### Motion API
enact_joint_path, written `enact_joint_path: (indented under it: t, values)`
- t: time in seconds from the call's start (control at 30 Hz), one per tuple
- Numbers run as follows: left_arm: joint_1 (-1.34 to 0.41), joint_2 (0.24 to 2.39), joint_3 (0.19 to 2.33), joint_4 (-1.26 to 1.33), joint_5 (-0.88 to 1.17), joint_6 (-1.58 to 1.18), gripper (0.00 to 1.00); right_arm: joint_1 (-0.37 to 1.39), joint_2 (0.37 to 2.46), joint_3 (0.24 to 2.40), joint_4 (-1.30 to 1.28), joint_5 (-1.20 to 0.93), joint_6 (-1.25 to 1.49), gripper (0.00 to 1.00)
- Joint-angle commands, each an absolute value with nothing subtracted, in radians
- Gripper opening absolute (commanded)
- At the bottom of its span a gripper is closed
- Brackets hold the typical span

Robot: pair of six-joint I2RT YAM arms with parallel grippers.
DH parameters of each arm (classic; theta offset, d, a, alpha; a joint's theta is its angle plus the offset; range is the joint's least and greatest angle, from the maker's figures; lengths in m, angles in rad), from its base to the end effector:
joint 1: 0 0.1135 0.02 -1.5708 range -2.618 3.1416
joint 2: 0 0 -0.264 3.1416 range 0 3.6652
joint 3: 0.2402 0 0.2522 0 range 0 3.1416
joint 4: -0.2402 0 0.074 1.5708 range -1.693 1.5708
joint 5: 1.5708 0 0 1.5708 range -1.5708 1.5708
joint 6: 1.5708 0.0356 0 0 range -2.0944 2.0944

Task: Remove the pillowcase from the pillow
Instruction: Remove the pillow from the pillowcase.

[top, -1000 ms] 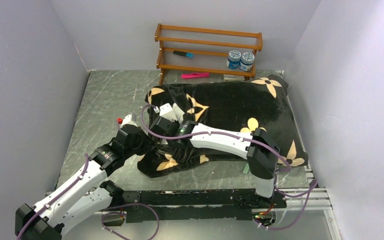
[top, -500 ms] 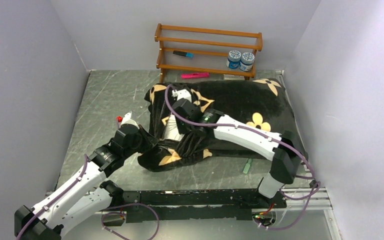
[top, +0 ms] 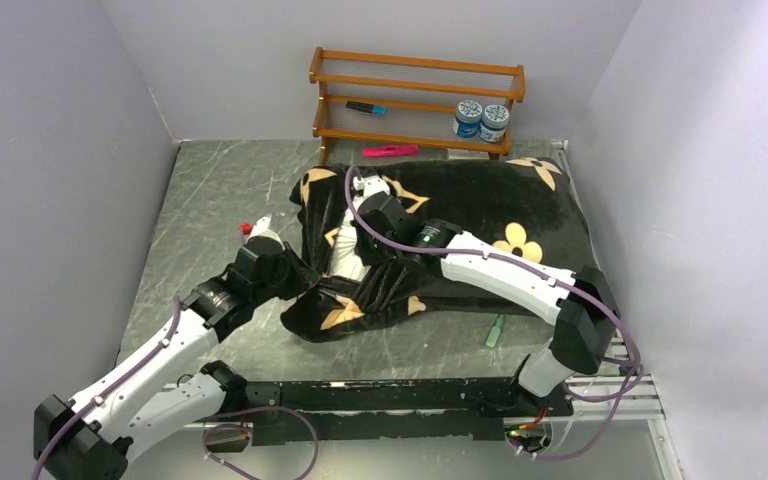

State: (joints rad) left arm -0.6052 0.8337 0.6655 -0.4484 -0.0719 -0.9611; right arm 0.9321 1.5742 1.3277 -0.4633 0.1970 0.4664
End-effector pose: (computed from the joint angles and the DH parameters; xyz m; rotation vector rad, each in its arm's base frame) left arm 0.1523 -0.1023 0.2638 -0.4496 2.2581 -0.7809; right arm 0.2176 0.2814 0.3049 -0.4318 2.2761 0.5090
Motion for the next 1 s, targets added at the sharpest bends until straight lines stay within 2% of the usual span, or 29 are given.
enact_joint_path:
  t: [0.0, 0.33, 0.53, 0.57, 0.6, 0.67, 0.83, 0.97]
  values:
    - [-0.601, 0.895, 0.725, -0.513, -0.008, -0.917, 0.09, 0.915, 1.538, 1.317, -0.338, 0.281, 0.401, 0.00]
    - [-0.601, 1.063, 0.927, -0.506, -0.051, -0.800, 0.33, 0.938, 1.534, 1.281, -0.311, 0.258, 0.384, 0.00]
    - [-0.601, 1.140, 1.016, -0.477, -0.044, -0.736, 0.40, 0.944, 1.506, 1.241, -0.306, 0.249, 0.395, 0.00]
    - [-0.601, 1.154, 1.029, -0.470, -0.043, -0.726, 0.44, 0.945, 1.503, 1.234, -0.304, 0.248, 0.398, 0.00]
    - [-0.600, 1.169, 1.043, -0.465, -0.044, -0.716, 0.52, 0.946, 1.499, 1.229, -0.302, 0.247, 0.400, 0.00]
    - [-0.596, 1.201, 1.072, -0.456, -0.046, -0.694, 0.57, 0.948, 1.498, 1.223, -0.303, 0.247, 0.402, 0.00]
    - [-0.574, 1.287, 1.151, -0.426, -0.061, -0.649, 0.57, 0.953, 1.493, 1.216, -0.305, 0.247, 0.405, 0.00]
    - [-0.546, 1.365, 1.228, -0.453, -0.162, -0.610, 0.57, 0.953, 1.487, 1.217, -0.308, 0.262, 0.403, 0.00]
